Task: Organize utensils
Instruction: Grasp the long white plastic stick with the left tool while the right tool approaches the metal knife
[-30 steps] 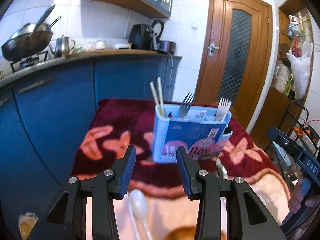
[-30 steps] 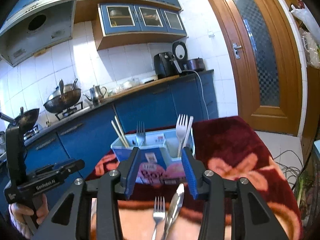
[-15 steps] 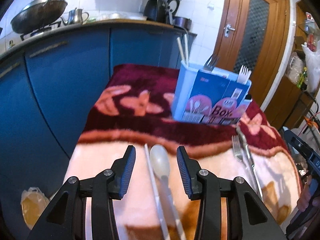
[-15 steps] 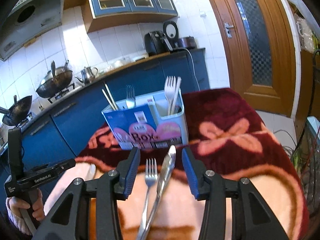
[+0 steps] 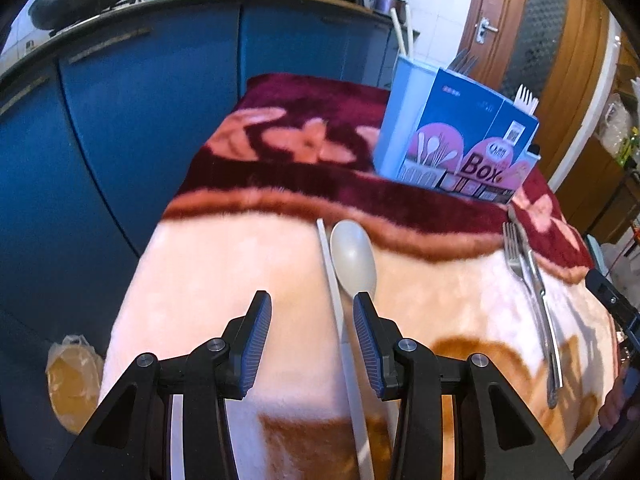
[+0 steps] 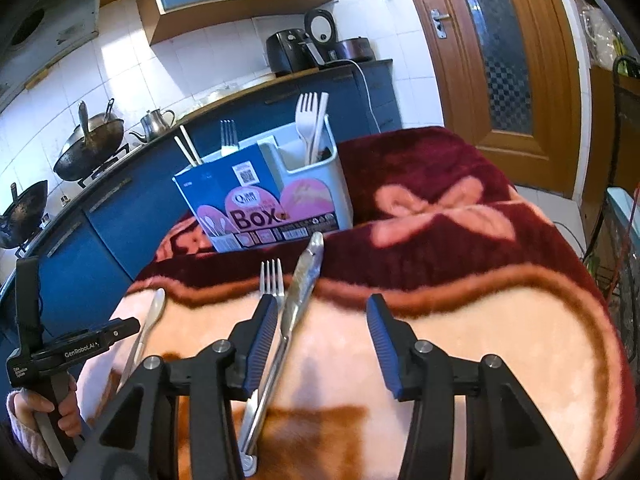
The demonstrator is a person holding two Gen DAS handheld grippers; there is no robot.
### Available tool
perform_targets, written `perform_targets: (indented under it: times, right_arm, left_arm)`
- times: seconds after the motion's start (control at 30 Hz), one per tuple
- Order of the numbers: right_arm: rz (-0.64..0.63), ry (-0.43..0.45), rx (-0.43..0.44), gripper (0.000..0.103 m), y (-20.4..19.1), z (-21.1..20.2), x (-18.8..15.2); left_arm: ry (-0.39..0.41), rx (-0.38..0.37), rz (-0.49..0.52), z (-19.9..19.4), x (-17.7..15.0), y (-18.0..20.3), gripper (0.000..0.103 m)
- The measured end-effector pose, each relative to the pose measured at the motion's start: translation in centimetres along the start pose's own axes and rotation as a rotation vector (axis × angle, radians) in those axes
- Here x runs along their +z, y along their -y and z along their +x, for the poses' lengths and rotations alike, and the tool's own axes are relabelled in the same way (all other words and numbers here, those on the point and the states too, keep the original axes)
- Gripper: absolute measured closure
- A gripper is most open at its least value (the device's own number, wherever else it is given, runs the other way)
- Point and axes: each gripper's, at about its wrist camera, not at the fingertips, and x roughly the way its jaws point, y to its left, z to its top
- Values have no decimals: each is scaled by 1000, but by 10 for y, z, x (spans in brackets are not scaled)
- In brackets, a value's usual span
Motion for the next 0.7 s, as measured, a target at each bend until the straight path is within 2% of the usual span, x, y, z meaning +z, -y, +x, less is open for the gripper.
perform_targets:
  times: [0.4, 0.5, 0.7]
  right_arm:
    - [31, -15, 11, 53, 11, 4, -6]
    - [36, -17, 22, 53, 12, 4, -7]
    - [39, -22, 35, 52, 13, 5, -10]
  left_arm:
    - [-40, 48, 41, 9, -3, 5, 59]
    - [-53, 40, 50, 13, 2, 5, 60]
    - [-104, 2, 84, 22, 17, 2, 76]
